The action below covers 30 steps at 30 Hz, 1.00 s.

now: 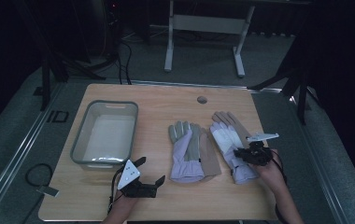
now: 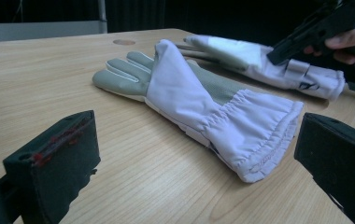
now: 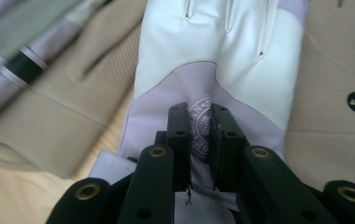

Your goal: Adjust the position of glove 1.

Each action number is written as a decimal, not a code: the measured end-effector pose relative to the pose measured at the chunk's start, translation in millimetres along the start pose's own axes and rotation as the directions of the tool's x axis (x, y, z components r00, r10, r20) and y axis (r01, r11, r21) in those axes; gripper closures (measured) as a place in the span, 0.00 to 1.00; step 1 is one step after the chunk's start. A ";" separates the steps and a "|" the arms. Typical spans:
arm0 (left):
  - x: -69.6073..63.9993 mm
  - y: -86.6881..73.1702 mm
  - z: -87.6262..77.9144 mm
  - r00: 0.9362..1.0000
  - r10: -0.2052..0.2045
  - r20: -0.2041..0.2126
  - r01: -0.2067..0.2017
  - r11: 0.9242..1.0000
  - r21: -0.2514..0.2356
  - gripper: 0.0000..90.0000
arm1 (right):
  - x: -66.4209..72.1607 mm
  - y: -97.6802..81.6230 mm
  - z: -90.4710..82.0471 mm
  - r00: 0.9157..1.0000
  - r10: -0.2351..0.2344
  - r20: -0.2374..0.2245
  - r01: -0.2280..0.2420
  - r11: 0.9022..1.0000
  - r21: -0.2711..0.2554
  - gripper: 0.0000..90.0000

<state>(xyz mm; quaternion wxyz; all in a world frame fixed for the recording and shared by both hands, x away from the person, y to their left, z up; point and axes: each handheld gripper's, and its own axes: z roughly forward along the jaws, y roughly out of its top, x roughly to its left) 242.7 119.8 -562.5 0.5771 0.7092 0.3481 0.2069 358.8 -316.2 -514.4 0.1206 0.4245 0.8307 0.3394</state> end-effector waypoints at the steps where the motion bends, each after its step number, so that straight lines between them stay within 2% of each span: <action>1: 0.0 0.0 0.0 1.000 0.000 0.000 0.000 1.000 0.000 0.00 | 1.8 0.9 -4.1 1.000 0.019 0.005 -0.019 1.000 -0.012 0.89; 3: 0.0 0.0 0.0 1.000 0.000 0.000 0.000 1.000 0.000 0.00 | 5.6 3.7 -13.8 0.998 0.060 0.015 -0.059 0.997 -0.044 0.89; 4: 0.0 0.0 0.0 1.000 0.000 0.000 0.000 1.000 0.000 0.00 | 5.6 3.7 -13.8 0.998 0.060 0.015 -0.059 0.997 -0.044 0.89; 6: -0.2 0.0 0.0 1.000 0.002 0.000 -0.002 1.000 0.000 0.00 | 14.0 10.7 -28.6 0.991 0.128 0.029 -0.125 0.987 -0.100 0.89; 10: -0.4 0.0 0.0 1.000 0.002 -0.002 -0.002 1.000 -0.001 0.00 | 34.0 23.7 -41.9 0.986 0.163 0.047 -0.154 0.976 -0.157 0.89; 14: -0.5 -0.1 -0.1 1.000 0.004 -0.002 -0.004 1.000 -0.001 0.00 | 62.9 37.0 -48.1 0.981 0.184 0.066 -0.167 0.964 -0.208 0.89; 18: -0.6 -0.1 -0.2 1.000 0.007 -0.002 -0.007 1.000 -0.003 0.00 | 94.4 49.0 -42.6 0.983 0.172 0.065 -0.153 0.961 -0.231 0.89; 19: -0.6 -0.1 -0.3 1.000 0.008 -0.002 -0.008 1.000 -0.003 0.00 | 102.8 52.4 -38.9 0.983 0.179 0.046 -0.163 0.959 -0.231 0.89; 21: -0.9 -0.1 -0.4 1.000 0.011 -0.002 -0.011 1.000 -0.002 0.00 | 115.2 58.4 -31.5 0.983 0.181 0.023 -0.171 0.959 -0.225 0.89; 22: -0.9 -0.1 -0.4 1.000 0.011 -0.002 -0.011 1.000 -0.002 0.00 | 115.2 58.4 -31.5 0.983 0.181 0.023 -0.171 0.959 -0.225 0.89; 23: -0.9 -0.1 -0.3 1.000 0.013 -0.001 -0.013 1.000 0.000 0.00 | 126.5 63.1 -24.2 0.980 0.201 -0.003 -0.197 0.954 -0.225 0.89; 24: -0.9 -0.1 -0.3 1.000 0.013 -0.001 -0.013 1.000 0.000 0.00 | 126.5 63.1 -24.2 0.980 0.201 -0.003 -0.197 0.954 -0.225 0.89; 25: -0.7 -0.1 -0.3 1.000 0.012 -0.001 -0.012 1.000 0.000 0.00 | 139.3 67.2 -16.7 0.978 0.207 -0.008 -0.204 0.953 -0.224 0.89; 28: -0.6 0.0 -0.2 1.000 0.009 0.000 -0.009 1.000 0.000 0.00 | 153.1 71.0 -7.2 0.972 0.237 -0.009 -0.233 0.946 -0.225 0.89; 29: -0.6 0.0 -0.2 1.000 0.011 0.000 -0.011 1.000 0.000 0.00 | 157.6 71.8 -2.6 0.965 0.260 -0.013 -0.257 0.941 -0.221 0.89; 30: -0.8 -0.1 -0.2 1.000 0.012 0.000 -0.012 1.000 -0.002 0.00 | 160.5 72.2 0.3 0.965 0.263 -0.007 -0.259 0.942 -0.215 0.89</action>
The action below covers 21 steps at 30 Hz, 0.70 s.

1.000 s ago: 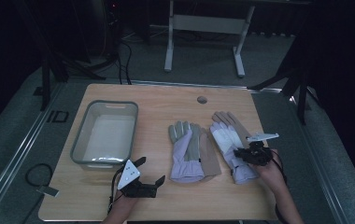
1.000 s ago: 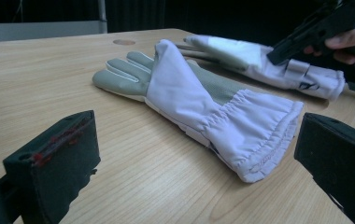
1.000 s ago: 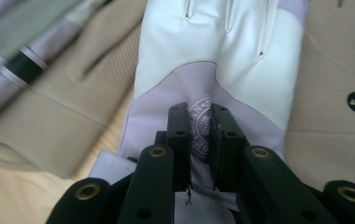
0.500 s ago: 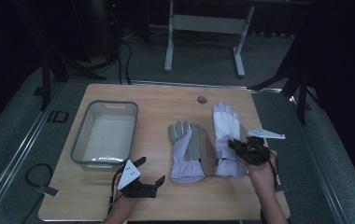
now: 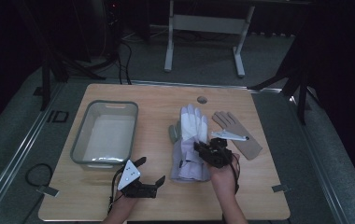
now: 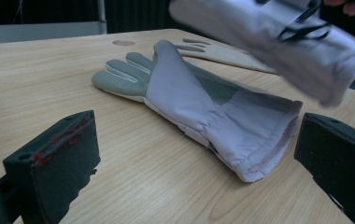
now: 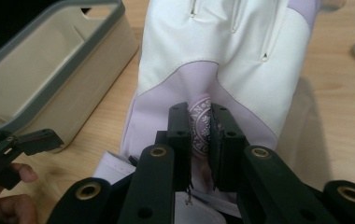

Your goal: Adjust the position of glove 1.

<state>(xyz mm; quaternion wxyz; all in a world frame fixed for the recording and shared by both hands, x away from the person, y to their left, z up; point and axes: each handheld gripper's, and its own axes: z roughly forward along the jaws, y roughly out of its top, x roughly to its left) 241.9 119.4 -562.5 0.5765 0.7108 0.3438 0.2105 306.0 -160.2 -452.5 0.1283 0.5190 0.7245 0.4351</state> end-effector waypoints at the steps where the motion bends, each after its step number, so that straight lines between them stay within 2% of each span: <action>1: -0.1 0.0 0.0 1.000 0.001 0.001 -0.001 1.000 0.000 0.00 | 4.4 -1.8 5.1 1.000 -0.002 0.024 0.002 1.000 0.009 0.89; 6: -0.3 0.1 0.2 1.000 0.005 0.004 -0.005 1.000 0.003 0.00 | 10.3 -1.4 22.7 0.997 0.009 0.071 -0.011 0.999 0.031 0.89; 12: 0.0 0.3 0.6 1.000 0.002 0.005 -0.002 1.000 0.006 0.00 | 15.4 -3.0 33.9 0.996 0.026 0.080 -0.029 0.999 0.038 0.89; 17: -0.3 0.3 0.9 1.000 0.003 0.003 -0.003 1.000 0.008 0.00 | 14.1 -12.9 52.5 0.993 0.042 0.114 -0.050 0.997 0.065 0.89; 21: -0.4 0.4 0.8 1.000 0.004 0.002 -0.004 1.000 0.009 0.00 | 14.3 -21.5 63.5 0.990 0.035 0.135 -0.045 0.996 0.072 0.89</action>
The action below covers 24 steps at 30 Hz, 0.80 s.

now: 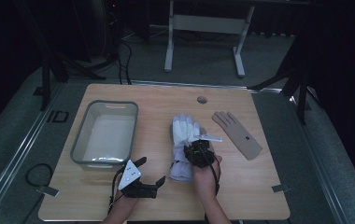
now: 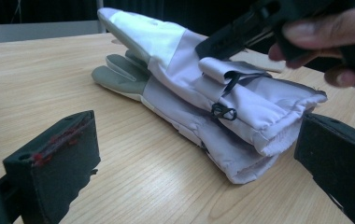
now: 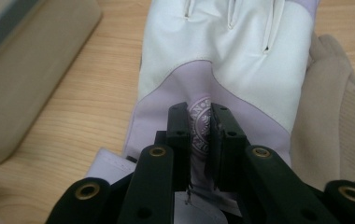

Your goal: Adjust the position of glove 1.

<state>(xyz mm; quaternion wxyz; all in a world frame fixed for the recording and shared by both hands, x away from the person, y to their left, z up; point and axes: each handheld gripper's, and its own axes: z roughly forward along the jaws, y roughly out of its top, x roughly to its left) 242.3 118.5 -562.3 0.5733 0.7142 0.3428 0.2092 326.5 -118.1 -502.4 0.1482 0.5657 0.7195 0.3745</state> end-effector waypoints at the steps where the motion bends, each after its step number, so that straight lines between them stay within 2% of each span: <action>1: 0.0 0.0 0.0 1.000 0.000 0.000 0.000 1.000 0.000 0.00 | 0.2 -1.2 1.7 1.000 -0.002 0.005 0.002 1.000 -0.002 0.88; 4: -0.2 0.0 0.2 1.000 0.000 -0.003 0.000 1.000 0.000 0.00 | 1.7 -5.6 7.0 1.000 -0.016 0.012 0.016 1.000 -0.001 0.87; 7: -0.4 0.0 0.1 1.000 0.002 -0.005 -0.002 1.000 0.001 0.00 | 4.2 -3.3 3.0 0.999 -0.037 0.005 0.037 0.999 -0.011 0.82; 9: -0.5 0.0 0.2 1.000 0.004 -0.005 -0.004 1.000 0.000 0.00 | 4.3 0.5 -3.1 0.997 -0.068 -0.021 0.068 0.998 -0.016 0.77; 10: -0.5 0.0 0.3 1.000 0.004 -0.006 -0.004 1.000 0.001 0.00 | 2.7 2.6 -8.5 0.996 -0.082 -0.027 0.081 0.996 -0.036 0.75; 11: -0.5 0.0 0.3 1.000 0.004 -0.006 -0.004 1.000 0.001 0.00 | 2.7 2.6 -8.5 0.996 -0.082 -0.027 0.081 0.996 -0.036 0.75; 12: -0.6 0.1 0.3 1.000 0.005 -0.005 -0.005 1.000 0.002 0.00 | -4.1 7.1 -16.5 0.991 -0.114 -0.070 0.109 0.992 -0.068 0.63; 14: -0.5 0.2 0.4 1.000 0.005 -0.005 -0.005 1.000 0.005 0.00 | -6.1 8.2 -18.2 0.990 -0.110 -0.086 0.104 0.992 -0.071 0.61; 15: -0.5 0.3 0.6 1.000 0.004 -0.005 -0.004 1.000 0.008 0.00 | -11.5 10.6 -22.9 0.982 -0.149 -0.118 0.138 0.986 -0.098 0.53; 16: -0.5 0.3 0.6 1.000 0.004 -0.005 -0.004 1.000 0.008 0.00 | -11.5 10.6 -22.9 0.982 -0.149 -0.118 0.138 0.986 -0.098 0.53; 17: -0.5 0.4 0.8 1.000 0.005 -0.006 -0.005 1.000 0.009 0.00 | -21.3 14.5 -30.4 0.967 -0.208 -0.146 0.193 0.975 -0.112 0.40; 21: -0.1 0.5 1.1 1.000 0.000 -0.009 0.000 1.000 0.014 0.00 | -27.8 16.5 -32.4 0.962 -0.205 -0.181 0.191 0.977 -0.091 0.35; 22: 0.3 0.6 1.2 1.000 0.000 -0.004 0.000 1.000 0.017 0.00 | -40.5 18.3 -36.3 0.939 -0.220 -0.265 0.206 0.975 -0.080 0.21; 23: 0.4 0.7 1.3 1.000 0.000 0.001 0.000 1.000 0.019 0.00 | -45.1 18.1 -37.7 0.929 -0.220 -0.297 0.207 0.975 -0.077 0.17; 24: 0.5 0.8 1.6 1.000 0.001 0.004 -0.001 1.000 0.022 0.00 | -49.2 17.7 -39.1 0.923 -0.228 -0.309 0.213 0.973 -0.085 0.15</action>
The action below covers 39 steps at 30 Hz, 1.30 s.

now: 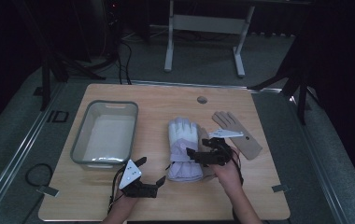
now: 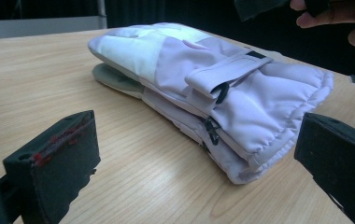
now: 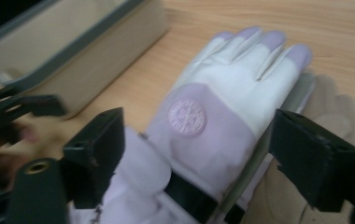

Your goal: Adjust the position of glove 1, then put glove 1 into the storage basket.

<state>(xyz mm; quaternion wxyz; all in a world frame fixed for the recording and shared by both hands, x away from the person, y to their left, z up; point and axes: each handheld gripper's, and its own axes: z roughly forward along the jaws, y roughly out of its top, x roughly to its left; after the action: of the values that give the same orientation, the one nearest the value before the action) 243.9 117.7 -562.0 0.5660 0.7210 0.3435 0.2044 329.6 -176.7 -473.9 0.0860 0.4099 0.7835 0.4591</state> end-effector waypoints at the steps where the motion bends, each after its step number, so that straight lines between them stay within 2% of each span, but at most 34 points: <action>1: 0.0 0.1 0.4 1.000 0.001 0.004 -0.001 1.000 0.003 0.00 | -3.0 -1.5 -3.0 1.000 -0.014 0.000 0.014 1.000 -0.006 0.15; 4: -0.3 0.8 1.5 1.000 0.008 0.005 -0.008 1.000 0.021 0.00 | -12.7 -4.3 -13.2 0.998 -0.036 -0.046 0.034 0.999 -0.029 0.16; 5: -0.5 1.1 2.1 1.000 0.013 0.007 -0.013 0.999 0.031 0.00 | -14.1 -4.7 -15.7 0.997 -0.068 -0.036 0.067 0.997 -0.036 0.17; 6: -1.1 1.3 2.4 1.000 0.018 0.007 -0.018 0.999 0.035 0.00 | -15.2 -5.0 -17.5 0.992 -0.120 -0.026 0.119 0.992 -0.043 0.19; 7: -1.8 1.6 2.7 1.000 0.026 0.009 -0.027 0.999 0.043 0.00 | -16.2 -5.4 -18.3 0.984 -0.175 -0.022 0.175 0.984 -0.039 0.19; 8: -2.6 2.2 3.1 0.999 0.037 0.011 -0.038 0.998 0.056 0.00 | -17.7 -5.8 -18.4 0.978 -0.209 -0.020 0.209 0.977 -0.032 0.19; 10: -4.4 4.1 3.0 0.999 0.052 0.014 -0.053 0.996 0.072 0.00 | -20.3 -7.9 -18.4 0.959 -0.283 -0.022 0.282 0.959 -0.037 0.19; 11: -5.4 5.5 2.9 0.999 0.053 0.015 -0.054 0.995 0.079 0.00 | -21.3 -9.4 -18.5 0.951 -0.310 -0.018 0.309 0.950 -0.045 0.18; 12: -5.8 7.1 2.4 0.998 0.052 0.018 -0.053 0.995 0.082 0.00 | -22.9 -10.5 -18.5 0.947 -0.319 -0.027 0.318 0.947 -0.038 0.18; 14: -6.9 10.8 2.6 0.999 0.038 0.024 -0.040 0.995 0.086 0.00 | -25.5 -11.3 -19.3 0.951 -0.303 -0.060 0.301 0.953 -0.040 0.18; 18: -10.8 19.0 4.0 0.999 0.027 0.037 -0.031 0.995 0.096 0.00 | -27.0 -10.8 -22.8 0.954 -0.286 -0.090 0.279 0.957 -0.081 0.18; 21: -13.5 24.3 6.0 0.998 0.008 0.069 -0.014 0.996 0.091 0.00 | -28.3 -9.6 -22.2 0.951 -0.295 -0.096 0.289 0.954 -0.077 0.18; 23: -14.6 27.6 7.8 0.997 0.007 0.078 -0.014 0.995 0.097 0.00 | -31.3 -8.8 -20.7 0.959 -0.258 -0.121 0.254 0.966 -0.043 0.17; 24: -14.7 29.4 8.6 0.997 0.008 0.080 -0.016 0.995 0.102 0.00 | -33.9 -8.5 -20.0 0.966 -0.215 -0.140 0.214 0.977 -0.022 0.17; 25: -14.6 32.9 9.7 0.995 -0.008 0.096 -0.002 0.995 0.104 0.00 | -36.5 -8.6 -19.7 0.971 -0.172 -0.164 0.172 0.985 -0.014 0.16; 26: -14.6 32.9 9.7 0.995 -0.008 0.096 -0.002 0.995 0.104 0.00 | -36.5 -8.6 -19.7 0.971 -0.172 -0.164 0.172 0.985 -0.014 0.16; 27: -14.4 35.7 10.3 0.994 -0.023 0.110 0.011 0.994 0.107 0.00 | -37.2 -8.8 -20.8 0.978 -0.135 -0.162 0.134 0.991 -0.017 0.14; 31: -15.1 42.2 12.4 0.990 -0.050 0.134 0.035 0.993 0.115 0.00 | -33.7 -8.8 -22.7 0.975 -0.159 -0.155 0.160 0.987 -0.011 0.12; 32: -17.1 47.0 14.4 0.989 -0.048 0.140 0.030 0.991 0.133 0.00 | -30.3 -8.6 -23.8 0.973 -0.193 -0.125 0.192 0.981 -0.019 0.19; 33: -18.5 49.1 15.5 0.990 -0.039 0.134 0.019 0.989 0.146 0.00 | -29.6 -8.5 -24.4 0.973 -0.207 -0.106 0.205 0.978 -0.026 0.23; 35: -19.4 50.5 16.1 0.991 -0.031 0.129 0.011 0.988 0.152 0.00 | -29.3 -7.6 -24.6 0.971 -0.227 -0.077 0.226 0.974 -0.016 0.39; 36: -22.8 53.8 17.9 0.993 -0.025 0.116 0.006 0.986 0.164 0.00 | -30.1 -7.1 -24.2 0.972 -0.228 -0.055 0.228 0.974 -0.015 0.44; 37: -22.8 53.8 17.9 0.993 -0.025 0.116 0.006 0.986 0.164 0.00 | -30.1 -7.1 -24.2 0.972 -0.228 -0.055 0.228 0.974 -0.015 0.44; 38: -27.3 58.0 19.4 0.993 -0.001 0.117 -0.019 0.985 0.171 0.00 | -32.3 -6.0 -22.7 0.976 -0.215 -0.026 0.215 0.977 -0.012 0.57; 39: -29.1 59.8 20.5 0.992 0.002 0.128 -0.026 0.983 0.181 0.00 | -33.1 -5.3 -22.1 0.979 -0.205 -0.021 0.205 0.979 -0.010 0.57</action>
<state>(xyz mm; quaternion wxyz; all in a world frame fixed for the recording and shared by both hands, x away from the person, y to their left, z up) 253.9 75.3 -507.7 0.5171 0.7837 0.3188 0.1298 336.8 -216.2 -473.6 0.1257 0.3217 0.8206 0.4554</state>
